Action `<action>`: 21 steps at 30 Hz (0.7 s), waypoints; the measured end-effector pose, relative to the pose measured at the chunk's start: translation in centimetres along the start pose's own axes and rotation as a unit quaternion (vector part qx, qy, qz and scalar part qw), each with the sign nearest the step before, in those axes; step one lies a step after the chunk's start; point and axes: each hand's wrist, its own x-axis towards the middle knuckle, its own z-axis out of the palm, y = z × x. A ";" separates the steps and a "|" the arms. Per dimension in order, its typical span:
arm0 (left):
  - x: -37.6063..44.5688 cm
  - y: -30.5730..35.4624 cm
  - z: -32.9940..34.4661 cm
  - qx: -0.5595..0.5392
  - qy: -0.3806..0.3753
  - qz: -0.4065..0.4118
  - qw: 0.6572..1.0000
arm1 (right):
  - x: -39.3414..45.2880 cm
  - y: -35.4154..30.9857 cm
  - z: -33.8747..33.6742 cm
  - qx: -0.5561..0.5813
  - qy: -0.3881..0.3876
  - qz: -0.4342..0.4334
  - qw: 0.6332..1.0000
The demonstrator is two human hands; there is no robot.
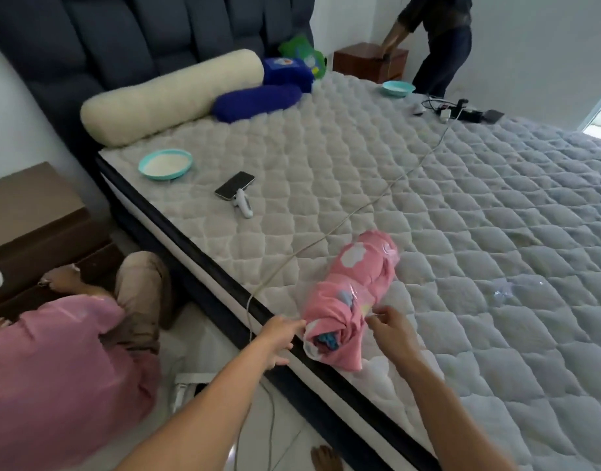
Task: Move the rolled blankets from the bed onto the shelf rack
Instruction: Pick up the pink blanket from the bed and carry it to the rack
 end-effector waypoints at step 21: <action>11.7 4.3 5.8 -0.085 -0.023 -0.193 0.977 | 18.8 -2.7 3.0 -0.135 -0.105 0.157 0.973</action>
